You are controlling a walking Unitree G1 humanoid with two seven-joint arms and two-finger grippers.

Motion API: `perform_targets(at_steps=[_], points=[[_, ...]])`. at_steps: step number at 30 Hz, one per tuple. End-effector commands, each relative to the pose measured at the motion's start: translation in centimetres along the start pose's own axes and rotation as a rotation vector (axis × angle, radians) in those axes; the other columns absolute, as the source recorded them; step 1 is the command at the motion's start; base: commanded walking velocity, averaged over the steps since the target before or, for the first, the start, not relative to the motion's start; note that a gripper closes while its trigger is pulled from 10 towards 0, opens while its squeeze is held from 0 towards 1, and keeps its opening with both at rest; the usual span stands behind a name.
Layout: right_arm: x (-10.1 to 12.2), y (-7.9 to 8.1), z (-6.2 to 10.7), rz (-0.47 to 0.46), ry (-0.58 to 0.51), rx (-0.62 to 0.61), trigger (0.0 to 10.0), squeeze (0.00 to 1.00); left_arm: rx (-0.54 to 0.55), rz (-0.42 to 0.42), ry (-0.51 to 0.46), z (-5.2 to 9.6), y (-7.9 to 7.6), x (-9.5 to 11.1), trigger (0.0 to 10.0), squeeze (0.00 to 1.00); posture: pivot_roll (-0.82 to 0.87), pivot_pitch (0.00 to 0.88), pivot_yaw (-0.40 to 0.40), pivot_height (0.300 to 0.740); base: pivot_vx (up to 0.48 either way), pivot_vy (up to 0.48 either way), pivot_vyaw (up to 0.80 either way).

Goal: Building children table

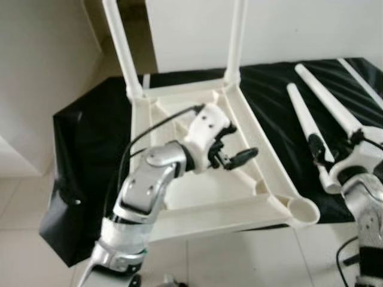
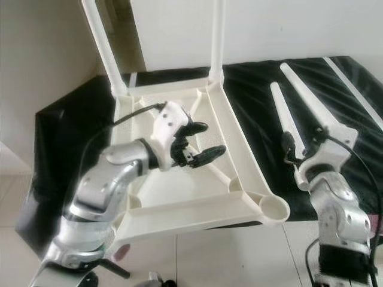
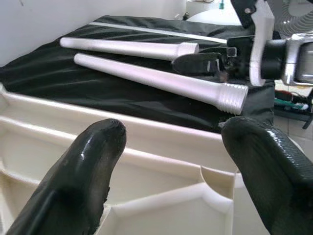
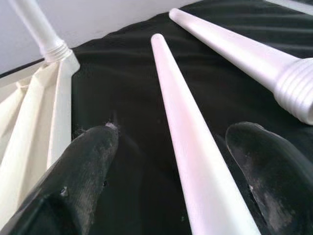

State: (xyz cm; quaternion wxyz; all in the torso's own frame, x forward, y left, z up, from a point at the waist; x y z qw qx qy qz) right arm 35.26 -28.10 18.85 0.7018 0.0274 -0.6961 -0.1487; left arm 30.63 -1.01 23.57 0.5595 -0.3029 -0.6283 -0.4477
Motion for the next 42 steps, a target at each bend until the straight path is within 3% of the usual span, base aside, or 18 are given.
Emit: perform_targets(at_steps=[1,7,11,18,21,28,42], points=[[-0.7,-0.1,-0.2,-0.003,0.038,-0.017,10.0,0.0,-0.147,0.032,-0.009,0.3,-1.7,0.0,10.0,0.0,0.07,0.039,0.068,0.74,0.0,0.0,0.0],[-0.4,0.3,-1.1,0.001,0.048,-0.025,10.0,0.0,-0.195,0.026,-0.004,0.6,-2.7,-0.4,10.0,0.0,0.08,0.053,0.065,0.74,0.0,0.0,0.0],[-0.5,0.6,-2.2,0.009,0.089,-0.036,10.0,0.0,-0.223,-0.033,0.057,0.7,-4.0,-2.1,10.0,0.0,0.08,0.08,0.061,0.74,0.0,0.0,0.0],[-0.7,-0.1,-2.8,-0.021,0.136,-0.092,10.0,0.0,-0.291,-0.03,0.026,1.3,-5.7,-1.5,10.0,0.0,0.09,0.104,0.055,0.74,0.0,0.0,0.0],[-0.8,-0.1,-2.9,-0.039,0.154,-0.096,10.0,0.0,-0.296,-0.031,0.028,1.5,-5.8,-1.4,10.0,0.0,0.09,0.111,0.052,0.74,0.0,0.0,0.0],[-1.9,-1.0,-3.7,0.016,0.301,-0.16,10.0,0.0,-0.312,-0.019,0.032,1.8,-6.2,-1.5,10.0,0.0,0.1,0.12,0.041,0.74,0.0,0.0,0.0],[-2.4,-0.3,-4.4,0.085,0.42,-0.135,10.0,0.0,-0.279,0.003,0.026,1.8,-6.3,-1.3,10.0,0.0,0.11,0.096,0.027,0.74,0.0,0.0,0.0]])
Point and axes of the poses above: a point about 5 cm out from each wrist's last joint towards the gripper, its own z axis pointing back from the gripper into the wrist, its own x axis along the axis of the wrist's last joint, y = z × x, the point moved 5 cm from there along -z, pointing out of the wrist towards the gripper, and after that the axes turned 3 degrees about -z, right-handed, at the moved point
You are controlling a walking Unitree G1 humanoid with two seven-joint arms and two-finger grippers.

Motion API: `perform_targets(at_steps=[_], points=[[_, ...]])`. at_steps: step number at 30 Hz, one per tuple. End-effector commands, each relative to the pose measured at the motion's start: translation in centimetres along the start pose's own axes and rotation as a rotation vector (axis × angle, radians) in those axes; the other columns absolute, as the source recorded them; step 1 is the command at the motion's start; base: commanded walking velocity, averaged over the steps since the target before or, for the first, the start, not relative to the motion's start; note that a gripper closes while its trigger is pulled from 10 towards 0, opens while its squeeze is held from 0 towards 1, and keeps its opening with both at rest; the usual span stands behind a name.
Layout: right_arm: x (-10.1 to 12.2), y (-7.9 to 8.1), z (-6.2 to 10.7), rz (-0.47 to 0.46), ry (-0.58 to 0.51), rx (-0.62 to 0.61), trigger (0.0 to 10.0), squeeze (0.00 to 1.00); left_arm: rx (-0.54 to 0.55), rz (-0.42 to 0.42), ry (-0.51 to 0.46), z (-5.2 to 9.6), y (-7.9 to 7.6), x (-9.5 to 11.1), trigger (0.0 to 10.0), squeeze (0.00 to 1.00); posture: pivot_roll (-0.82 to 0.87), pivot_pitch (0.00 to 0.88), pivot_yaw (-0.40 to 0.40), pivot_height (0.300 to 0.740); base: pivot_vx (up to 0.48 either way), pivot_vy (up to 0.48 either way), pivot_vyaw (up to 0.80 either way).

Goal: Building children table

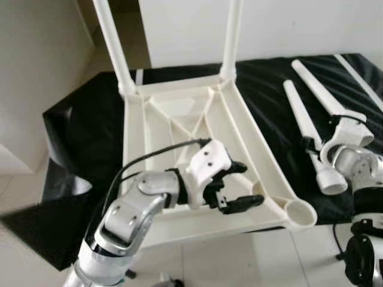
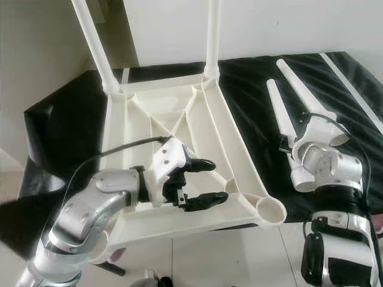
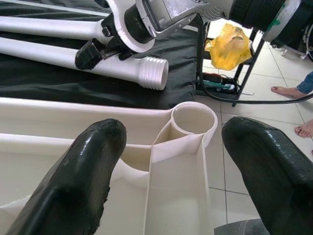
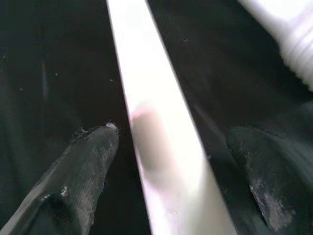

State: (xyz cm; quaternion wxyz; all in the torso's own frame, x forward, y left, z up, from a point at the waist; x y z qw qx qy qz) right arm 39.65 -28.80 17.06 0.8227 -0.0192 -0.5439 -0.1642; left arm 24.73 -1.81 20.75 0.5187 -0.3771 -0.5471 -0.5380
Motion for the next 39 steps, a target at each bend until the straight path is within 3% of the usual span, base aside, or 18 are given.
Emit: perform_targets(at_steps=[1,7,10,21,22,23,24,25,39], points=[[-1.1,0.1,-0.3,0.016,0.075,0.001,10.0,0.0,0.022,0.0,-0.003,0.0,-0.1,0.2,10.0,0.0,0.11,0.091,0.026,0.74,0.0,0.0,0.0],[-2.2,0.1,-0.5,-0.001,0.146,0.006,10.0,0.0,0.033,0.006,-0.004,-0.1,0.0,0.2,10.0,0.0,0.11,0.087,0.026,0.74,0.0,0.0,0.0],[-3.6,-0.7,-0.7,0.01,0.226,-0.035,10.0,0.0,0.042,0.013,-0.008,-0.1,0.0,0.3,10.0,0.0,0.11,0.081,0.028,0.74,0.0,0.0,0.0],[-4.6,-0.8,-0.7,0.031,0.269,-0.045,10.0,0.0,0.054,0.015,-0.011,-0.2,0.3,0.4,10.0,0.0,0.11,0.079,0.029,0.74,0.0,0.0,0.0],[-5.4,-0.8,-0.7,0.025,0.306,-0.041,8.5,0.0,0.063,0.016,-0.011,-0.2,0.4,0.4,10.0,0.0,0.11,0.081,0.028,0.74,0.0,0.0,0.0],[-5.7,-0.8,-0.7,0.021,0.324,-0.042,6.2,0.0,0.068,0.017,-0.012,-0.2,0.5,0.4,10.0,0.0,0.11,0.082,0.028,0.74,0.0,0.0,0.0],[-5.7,-0.8,-0.7,0.021,0.324,-0.042,6.2,0.0,0.068,0.017,-0.012,-0.2,0.5,0.4,10.0,0.0,0.11,0.082,0.028,0.74,0.0,0.0,0.0],[-5.9,-0.8,-0.6,0.015,0.338,-0.034,0.0,0.0,0.075,0.018,-0.011,-0.2,0.6,0.4,10.0,0.0,0.11,0.084,0.027,0.74,0.0,0.0,0.0],[-5.2,0.8,-0.6,0.01,0.328,0.056,0.0,0.0,0.124,0.034,-0.008,0.0,1.6,0.4,10.0,0.0,0.11,0.099,0.017,0.74,0.0,0.0,0.0]])
Point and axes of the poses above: a point about 5 cm out from each wrist's last joint towards the gripper, its own z axis pointing back from the gripper into the wrist, its own x axis along the axis of the wrist's last joint, y = z × x, the point moved 5 cm from there along -z, pointing out of the wrist towards the gripper, and after that the axes turned 3 degrees about -z, right-handed, at the moved point
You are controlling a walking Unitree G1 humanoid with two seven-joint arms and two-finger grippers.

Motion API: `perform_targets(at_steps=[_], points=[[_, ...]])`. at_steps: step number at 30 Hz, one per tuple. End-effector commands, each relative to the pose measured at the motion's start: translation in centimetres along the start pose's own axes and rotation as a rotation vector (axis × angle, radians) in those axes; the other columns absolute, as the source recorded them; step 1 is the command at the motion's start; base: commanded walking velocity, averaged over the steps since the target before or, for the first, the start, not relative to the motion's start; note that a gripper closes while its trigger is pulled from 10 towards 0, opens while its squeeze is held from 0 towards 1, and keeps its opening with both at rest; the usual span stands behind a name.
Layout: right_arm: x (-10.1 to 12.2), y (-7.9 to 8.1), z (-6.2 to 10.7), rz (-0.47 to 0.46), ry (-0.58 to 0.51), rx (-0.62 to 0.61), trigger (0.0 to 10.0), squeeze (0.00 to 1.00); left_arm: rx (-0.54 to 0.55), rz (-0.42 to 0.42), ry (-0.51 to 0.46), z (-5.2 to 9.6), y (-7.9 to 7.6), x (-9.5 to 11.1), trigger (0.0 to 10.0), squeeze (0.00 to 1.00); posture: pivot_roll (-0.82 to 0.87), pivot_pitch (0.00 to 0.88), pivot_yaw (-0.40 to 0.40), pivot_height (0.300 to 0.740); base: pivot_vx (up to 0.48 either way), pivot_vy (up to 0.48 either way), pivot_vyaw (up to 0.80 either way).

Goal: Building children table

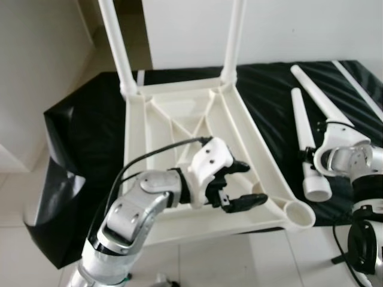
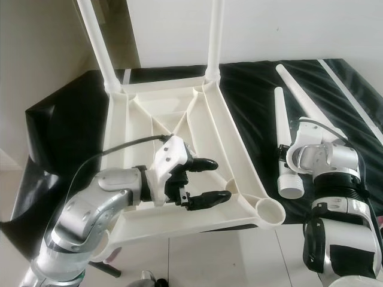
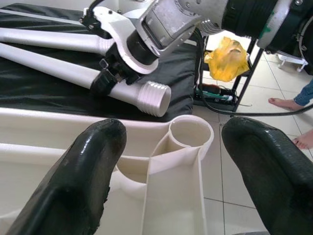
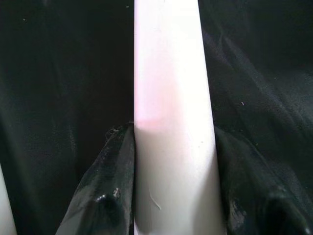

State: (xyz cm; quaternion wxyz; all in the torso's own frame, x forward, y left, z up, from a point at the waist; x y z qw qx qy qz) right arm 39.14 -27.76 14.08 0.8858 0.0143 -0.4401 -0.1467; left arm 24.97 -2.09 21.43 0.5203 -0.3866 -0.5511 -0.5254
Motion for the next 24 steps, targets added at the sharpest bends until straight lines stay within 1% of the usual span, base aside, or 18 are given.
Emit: perform_targets(at_steps=[1,2,3,4,7,8,9,10,11,12,13,14,16,17,19,22,23,24], points=[[-1.7,0.6,-0.5,-0.005,0.063,0.025,0.0,0.0,0.118,0.015,0.014,0.2,1.3,-0.2,10.0,0.0,0.11,0.098,0.014,0.74,0.0,0.0,0.0],[-1.5,0.7,-0.4,-0.004,0.054,0.031,0.0,0.0,0.12,0.017,0.015,0.2,1.4,-0.2,10.0,0.0,0.11,0.098,0.014,0.74,0.0,0.0,0.0],[-0.7,1.3,-0.2,0.002,0.013,0.068,0.0,0.0,0.131,0.026,0.013,0.2,1.6,-0.2,10.0,0.0,0.1,0.093,0.01,0.74,0.0,0.0,0.0],[-0.7,1.3,-0.2,0.002,0.013,0.068,0.0,0.0,0.131,0.026,0.013,0.2,1.6,-0.2,10.0,0.0,0.1,0.093,0.01,0.74,0.0,0.0,0.0],[0.3,2.1,0.1,0.01,-0.033,0.114,0.0,0.0,0.145,0.036,0.011,0.2,1.9,-0.1,10.0,0.0,0.1,0.093,0.01,0.74,0.0,0.0,0.0],[1.6,2.5,0.7,0.022,-0.114,0.146,2.6,0.0,0.169,0.043,0.005,0.2,2.6,0.0,10.0,0.0,0.1,0.081,0.007,0.74,0.0,0.0,0.0],[2.6,2.7,1.1,0.036,-0.181,0.157,10.0,0.0,0.189,0.048,-0.002,0.3,3.2,0.2,10.0,0.0,0.09,0.072,0.005,0.74,0.0,0.0,0.0],[3.6,2.8,1.7,0.05,-0.249,0.171,10.0,0.0,0.207,0.058,-0.008,0.3,3.9,0.3,10.0,0.0,0.09,0.063,0.004,0.74,0.0,0.0,0.0],[3.6,2.8,1.7,0.05,-0.249,0.171,10.0,0.0,0.207,0.058,-0.008,0.3,3.9,0.3,10.0,0.0,0.09,0.063,0.004,0.74,0.0,0.0,0.0],[4.2,2.9,2.0,0.06,-0.291,0.18,10.0,0.0,0.218,0.064,-0.011,0.3,4.3,0.4,10.0,0.0,0.09,0.063,0.004,0.74,0.0,0.0,0.0],[4.2,2.9,2.0,0.06,-0.291,0.18,10.0,0.0,0.218,0.064,-0.011,0.3,4.3,0.4,10.0,0.0,0.09,0.063,0.004,0.74,0.0,0.0,0.0],[4.9,2.9,2.6,0.065,-0.35,0.194,10.0,0.0,0.233,0.063,-0.019,0.4,4.9,0.6,10.0,0.0,0.09,0.049,0.002,0.74,0.0,0.0,0.0],[5.5,2.9,3.1,0.043,-0.399,0.227,10.0,0.0,0.251,0.057,-0.032,0.4,5.6,1.0,10.0,0.0,0.09,0.044,0.001,0.74,0.0,0.0,0.0],[5.8,2.5,3.6,0.046,-0.445,0.226,10.0,0.0,0.27,0.05,-0.038,0.4,6.2,1.2,10.0,0.0,0.08,0.025,0.003,0.74,0.0,0.0,0.0],[6.2,1.9,4.1,0.062,-0.51,0.208,10.0,0.0,0.295,0.046,-0.035,0.3,7.0,1.4,10.0,0.0,0.08,0.018,0.006,0.74,0.0,0.0,0.0],[6.0,1.4,4.0,0.035,-0.516,0.204,10.0,0.0,0.309,0.059,-0.008,0.0,7.5,1.1,10.0,0.0,0.07,0.011,0.004,0.74,0.0,0.0,0.0],[5.8,1.5,4.2,0.03,-0.538,0.226,10.0,0.0,0.329,0.063,-0.003,-0.1,8.1,1.0,10.0,0.0,0.07,0.007,0.006,0.74,0.0,0.0,0.0],[5.8,1.5,4.2,0.03,-0.538,0.226,10.0,0.0,0.329,0.063,-0.003,-0.1,8.1,1.0,10.0,0.0,0.07,0.007,0.006,0.74,0.0,0.0,0.0]])
Point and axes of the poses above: a point about 5 cm out from each wrist's last joint towards the gripper, its own z axis pointing back from the gripper into the wrist, its own x axis along the axis of the wrist's last joint, y = z × x, the point moved 5 cm from there along -z, pointing out of the wrist towards the gripper, and after that the axes turned 3 degrees about -z, right-handed, at the moved point
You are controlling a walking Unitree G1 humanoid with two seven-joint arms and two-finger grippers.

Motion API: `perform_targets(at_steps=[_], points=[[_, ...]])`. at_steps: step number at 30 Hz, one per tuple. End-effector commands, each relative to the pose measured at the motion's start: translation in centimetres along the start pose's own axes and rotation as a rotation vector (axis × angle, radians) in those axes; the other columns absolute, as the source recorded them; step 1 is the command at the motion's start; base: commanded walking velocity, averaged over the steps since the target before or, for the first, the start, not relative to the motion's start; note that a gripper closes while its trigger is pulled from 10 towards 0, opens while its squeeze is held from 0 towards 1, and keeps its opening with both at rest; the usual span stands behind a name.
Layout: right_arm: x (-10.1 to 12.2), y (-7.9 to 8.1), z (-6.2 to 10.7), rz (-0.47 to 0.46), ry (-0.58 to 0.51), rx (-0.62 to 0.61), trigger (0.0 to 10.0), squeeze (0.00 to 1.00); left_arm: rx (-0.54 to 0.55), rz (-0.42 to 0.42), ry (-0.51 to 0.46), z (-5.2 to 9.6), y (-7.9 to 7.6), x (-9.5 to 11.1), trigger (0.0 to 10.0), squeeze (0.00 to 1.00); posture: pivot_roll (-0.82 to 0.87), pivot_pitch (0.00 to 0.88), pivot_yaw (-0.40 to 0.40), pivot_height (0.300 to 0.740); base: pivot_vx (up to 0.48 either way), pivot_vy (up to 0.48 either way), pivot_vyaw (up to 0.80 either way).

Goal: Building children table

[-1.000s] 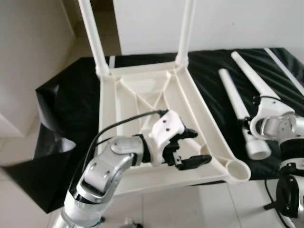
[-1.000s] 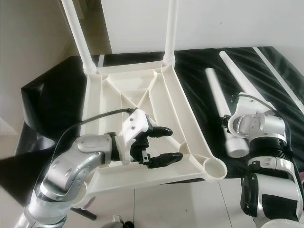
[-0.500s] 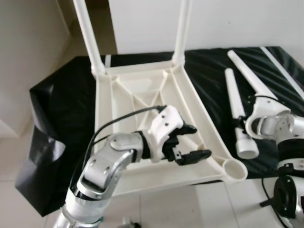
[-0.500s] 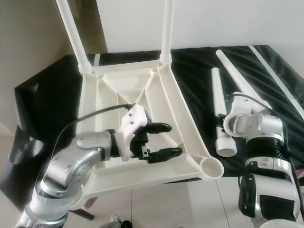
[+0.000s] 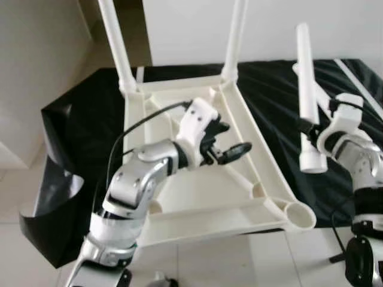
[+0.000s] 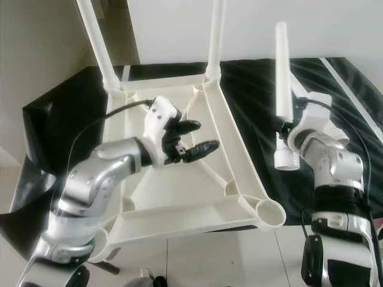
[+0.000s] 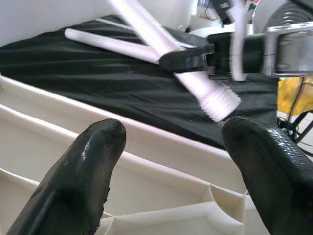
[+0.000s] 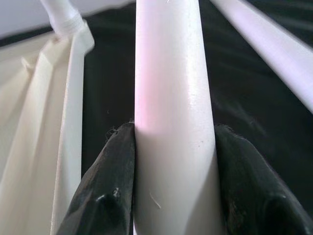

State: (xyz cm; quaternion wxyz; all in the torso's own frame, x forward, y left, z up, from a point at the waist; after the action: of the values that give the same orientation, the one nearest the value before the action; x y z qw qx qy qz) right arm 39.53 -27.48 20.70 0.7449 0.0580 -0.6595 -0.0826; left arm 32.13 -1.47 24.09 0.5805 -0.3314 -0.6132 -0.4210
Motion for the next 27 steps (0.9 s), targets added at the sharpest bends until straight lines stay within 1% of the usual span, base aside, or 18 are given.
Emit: perform_targets(at_steps=[1,3,4,5,7,8,10,11,13,14,15,16,19,20,22,23,26,27], points=[[0.6,0.4,0.4,-0.017,-0.052,0.033,10.0,0.0,0.058,-0.001,0.017,-0.1,0.9,-0.3,10.0,0.0,0.07,0.007,0.006,0.74,0.0,0.0,0.0],[0.3,1.1,0.8,-0.02,-0.074,0.081,10.0,0.0,0.102,-0.021,0.028,-0.4,1.9,-0.4,10.0,0.0,0.06,0.0,0.009,0.74,0.0,0.0,0.0],[0.3,1.1,0.8,-0.02,-0.074,0.081,10.0,0.0,0.102,-0.021,0.028,-0.4,1.9,-0.4,10.0,0.0,0.06,0.0,0.009,0.74,0.0,0.0,0.0],[0.2,1.5,1.1,-0.025,-0.092,0.095,10.0,0.0,0.143,-0.039,0.037,-0.6,2.6,-0.6,10.0,0.0,0.06,0.0,0.012,0.74,0.0,0.0,0.0],[0.2,1.8,1.3,-0.028,-0.106,0.103,10.0,0.0,0.171,-0.051,0.042,-0.8,3.1,-0.7,10.0,0.0,0.06,0.0,0.012,0.74,0.0,0.0,0.0],[0.7,3.1,2.1,-0.103,-0.162,0.173,10.0,0.0,0.231,-0.041,0.073,-1.1,4.3,-1.2,10.0,0.0,0.06,0.0,0.015,0.74,0.0,0.0,0.0],[0.7,3.1,2.1,-0.103,-0.162,0.173,10.0,0.0,0.231,-0.041,0.073,-1.1,4.3,-1.2,10.0,0.0,0.06,0.0,0.015,0.74,0.0,0.0,0.0],[1.0,3.6,2.4,-0.133,-0.187,0.198,10.0,0.0,0.255,-0.038,0.085,-1.2,4.8,-1.3,10.0,0.0,0.06,0.0,0.015,0.74,0.0,0.0,0.0],[2.0,5.0,3.3,-0.12,-0.26,0.245,10.0,0.0,0.317,-0.032,0.106,-1.4,6.1,-1.5,10.0,0.0,0.05,0.0,0.022,0.74,0.0,0.0,0.0],[2.0,5.0,3.3,-0.12,-0.26,0.245,10.0,0.0,0.317,-0.032,0.106,-1.4,6.1,-1.5,10.0,0.0,0.05,0.0,0.022,0.74,0.0,0.0,0.0],[2.3,5.7,3.6,-0.093,-0.296,0.261,10.0,0.0,0.34,-0.032,0.11,-1.6,6.5,-1.5,10.0,0.0,0.05,0.0,0.022,0.74,0.0,0.0,0.0],[2.3,5.7,3.6,-0.093,-0.296,0.261,10.0,0.0,0.34,-0.032,0.11,-1.6,6.5,-1.5,10.0,0.0,0.05,0.0,0.022,0.74,0.0,0.0,0.0],[2.5,6.9,4.3,-0.071,-0.351,0.272,10.0,0.0,0.385,-0.025,0.113,-2.2,7.2,-1.2,10.0,0.0,0.05,0.0,0.022,0.74,0.0,0.0,0.0],[2.6,7.3,4.4,-0.091,-0.361,0.273,10.0,0.0,0.398,-0.026,0.124,-2.5,7.5,-1.2,10.0,0.0,0.05,0.0,0.019,0.74,0.0,0.0,0.0],[2.6,7.3,4.4,-0.091,-0.361,0.273,10.0,0.0,0.398,-0.026,0.124,-2.5,7.5,-1.2,10.0,0.0,0.05,0.0,0.019,0.74,0.0,0.0,0.0],[2.3,7.9,4.7,-0.107,-0.368,0.279,10.0,0.0,0.412,-0.034,0.133,-2.8,7.8,-1.2,10.0,0.0,0.04,0.0,0.02,0.74,0.0,0.0,0.0],[2.2,8.1,4.8,-0.106,-0.367,0.283,10.0,0.0,0.428,-0.051,0.135,-2.9,8.0,-1.0,10.0,0.0,0.04,0.0,0.018,0.74,0.0,0.0,0.0],[1.9,8.6,5.0,-0.073,-0.384,0.294,10.0,0.0,0.44,-0.052,0.125,-3.2,8.1,-0.7,10.0,0.0,0.04,0.0,0.019,0.74,0.0,0.0,0.0]])
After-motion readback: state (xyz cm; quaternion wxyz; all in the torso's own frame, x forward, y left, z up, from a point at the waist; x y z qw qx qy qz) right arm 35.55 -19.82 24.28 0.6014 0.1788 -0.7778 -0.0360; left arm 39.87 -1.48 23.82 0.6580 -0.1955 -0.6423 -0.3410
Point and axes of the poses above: a point about 5 cm out from each wrist's last joint towards the gripper, its own z axis pointing back from the gripper into the wrist, its own x axis along the axis of the wrist's last joint, y = z × x, the point moved 5 cm from there along -z, pointing out of the wrist towards the gripper, and after that the axes turned 3 degrees about -z, right-handed, at the moved point
